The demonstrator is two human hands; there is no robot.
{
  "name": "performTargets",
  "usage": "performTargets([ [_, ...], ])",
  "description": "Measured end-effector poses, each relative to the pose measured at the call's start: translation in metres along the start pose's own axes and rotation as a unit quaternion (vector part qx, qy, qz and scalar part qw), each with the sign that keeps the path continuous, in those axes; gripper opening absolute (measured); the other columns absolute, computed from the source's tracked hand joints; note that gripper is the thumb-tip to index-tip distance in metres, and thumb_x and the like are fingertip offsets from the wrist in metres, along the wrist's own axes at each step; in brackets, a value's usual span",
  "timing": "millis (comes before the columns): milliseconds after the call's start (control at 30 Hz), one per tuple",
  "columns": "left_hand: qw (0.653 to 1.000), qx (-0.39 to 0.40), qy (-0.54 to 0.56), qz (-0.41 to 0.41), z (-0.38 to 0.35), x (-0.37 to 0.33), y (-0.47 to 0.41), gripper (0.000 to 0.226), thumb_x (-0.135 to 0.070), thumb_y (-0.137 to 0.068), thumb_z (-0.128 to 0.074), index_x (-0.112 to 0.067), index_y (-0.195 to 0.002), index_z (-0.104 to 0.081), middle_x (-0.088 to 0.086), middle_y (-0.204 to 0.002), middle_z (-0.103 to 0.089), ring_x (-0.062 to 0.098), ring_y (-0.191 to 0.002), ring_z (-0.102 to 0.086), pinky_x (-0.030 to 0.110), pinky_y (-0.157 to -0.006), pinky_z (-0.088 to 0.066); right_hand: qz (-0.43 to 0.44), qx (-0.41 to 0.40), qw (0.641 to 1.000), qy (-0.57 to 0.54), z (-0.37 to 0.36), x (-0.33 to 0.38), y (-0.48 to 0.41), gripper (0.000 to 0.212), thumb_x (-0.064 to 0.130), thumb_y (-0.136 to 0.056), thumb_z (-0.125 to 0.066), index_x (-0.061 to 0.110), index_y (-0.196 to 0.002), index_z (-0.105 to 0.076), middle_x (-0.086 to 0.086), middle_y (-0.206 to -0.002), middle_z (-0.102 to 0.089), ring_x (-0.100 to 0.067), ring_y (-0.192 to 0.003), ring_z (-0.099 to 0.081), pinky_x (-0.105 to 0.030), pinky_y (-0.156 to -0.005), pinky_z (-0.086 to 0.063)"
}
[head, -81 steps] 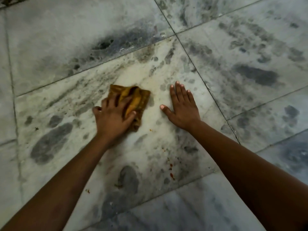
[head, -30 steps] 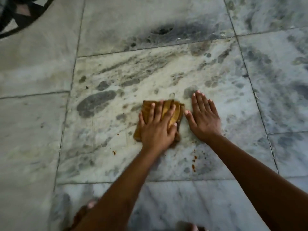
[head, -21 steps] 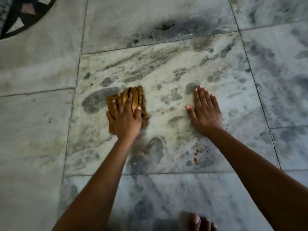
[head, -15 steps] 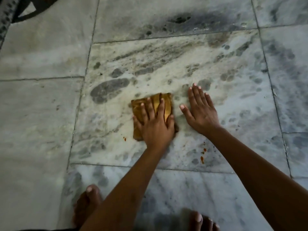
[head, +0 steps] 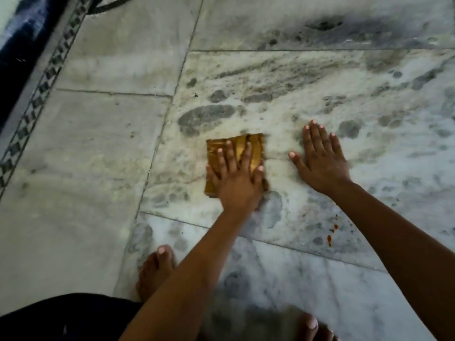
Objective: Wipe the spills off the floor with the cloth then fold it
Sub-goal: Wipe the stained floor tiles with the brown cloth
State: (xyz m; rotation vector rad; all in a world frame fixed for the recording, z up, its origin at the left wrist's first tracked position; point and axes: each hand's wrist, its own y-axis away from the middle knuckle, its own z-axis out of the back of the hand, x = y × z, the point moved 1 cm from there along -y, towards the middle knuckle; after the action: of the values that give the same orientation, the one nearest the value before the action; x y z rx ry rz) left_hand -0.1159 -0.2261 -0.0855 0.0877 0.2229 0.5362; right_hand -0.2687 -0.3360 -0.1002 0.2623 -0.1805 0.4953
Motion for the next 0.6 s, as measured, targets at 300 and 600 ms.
performTargets([
  [300, 0.998, 0.055, -0.021, -0.009, 0.032, 0.053, -0.062, 0.056, -0.056, -0.095, -0.026, -0.043, -0.147, -0.009, -0.005, -0.160, 0.003, 0.022, -0.147, 0.004, 0.060, -0.112, -0.002, 0.000, 0.001, 1.000, 0.031, 0.002, 0.001, 0.001, 0.091, 0.064, -0.078, 0.008, 0.007, -0.149, 0.003, -0.011, -0.158, 0.006, -0.022, -0.145, 0.008, -0.039, -0.116, 0.009],
  [600, 0.999, 0.019, 0.014, 0.049, -0.001, 0.019, 0.044, 0.067, -0.059, -0.084, -0.015, -0.038, -0.148, -0.014, 0.005, -0.160, -0.005, 0.032, -0.146, -0.002, 0.065, -0.108, 0.003, 0.047, -0.004, 0.999, 0.002, -0.005, 0.052, -0.009, 0.081, 0.058, -0.086, -0.002, 0.007, -0.149, -0.001, -0.010, -0.158, 0.001, -0.019, -0.146, 0.005, -0.037, -0.115, 0.010],
])
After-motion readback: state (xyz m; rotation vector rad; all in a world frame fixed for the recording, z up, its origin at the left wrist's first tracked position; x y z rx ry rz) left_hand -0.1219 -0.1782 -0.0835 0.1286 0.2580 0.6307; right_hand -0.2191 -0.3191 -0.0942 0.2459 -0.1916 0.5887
